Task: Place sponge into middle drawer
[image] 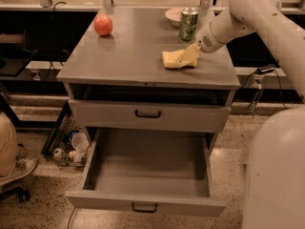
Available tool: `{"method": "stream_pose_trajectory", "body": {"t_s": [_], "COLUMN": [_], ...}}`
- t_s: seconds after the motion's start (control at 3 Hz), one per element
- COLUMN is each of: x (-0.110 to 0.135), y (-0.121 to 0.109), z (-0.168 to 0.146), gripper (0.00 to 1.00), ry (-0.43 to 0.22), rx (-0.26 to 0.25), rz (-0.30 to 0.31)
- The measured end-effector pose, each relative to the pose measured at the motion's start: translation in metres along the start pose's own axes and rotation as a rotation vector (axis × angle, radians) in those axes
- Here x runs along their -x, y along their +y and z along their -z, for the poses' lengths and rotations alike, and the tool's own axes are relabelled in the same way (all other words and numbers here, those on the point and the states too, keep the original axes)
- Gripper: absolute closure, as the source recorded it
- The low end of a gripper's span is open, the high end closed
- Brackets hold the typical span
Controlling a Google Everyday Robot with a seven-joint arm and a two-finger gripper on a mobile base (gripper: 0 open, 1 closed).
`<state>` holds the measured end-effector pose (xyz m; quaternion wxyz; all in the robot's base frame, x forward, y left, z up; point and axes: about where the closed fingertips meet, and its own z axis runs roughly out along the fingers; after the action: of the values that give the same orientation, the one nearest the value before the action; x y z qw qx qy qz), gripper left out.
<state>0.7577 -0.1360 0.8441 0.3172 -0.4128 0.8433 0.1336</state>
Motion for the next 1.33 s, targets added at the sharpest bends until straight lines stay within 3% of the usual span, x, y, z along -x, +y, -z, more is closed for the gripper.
{"method": "stream_pose_trajectory", "body": {"t_s": [0.33, 0.67, 1.0, 1.33], "x": [0.006, 0.005, -0.005, -0.019], "y": [0.008, 0.021, 0.052, 0.099], "z": [-0.006, 0.011, 0.057, 0.106], "gripper": [0.63, 0.85, 1.0, 1.0], "ry": [-0.014, -0.043, -0.057, -0.051], "rx": [0.028, 0.034, 0.036, 0.089], "rz": [0.01, 0.041, 0.084, 0.13]}}
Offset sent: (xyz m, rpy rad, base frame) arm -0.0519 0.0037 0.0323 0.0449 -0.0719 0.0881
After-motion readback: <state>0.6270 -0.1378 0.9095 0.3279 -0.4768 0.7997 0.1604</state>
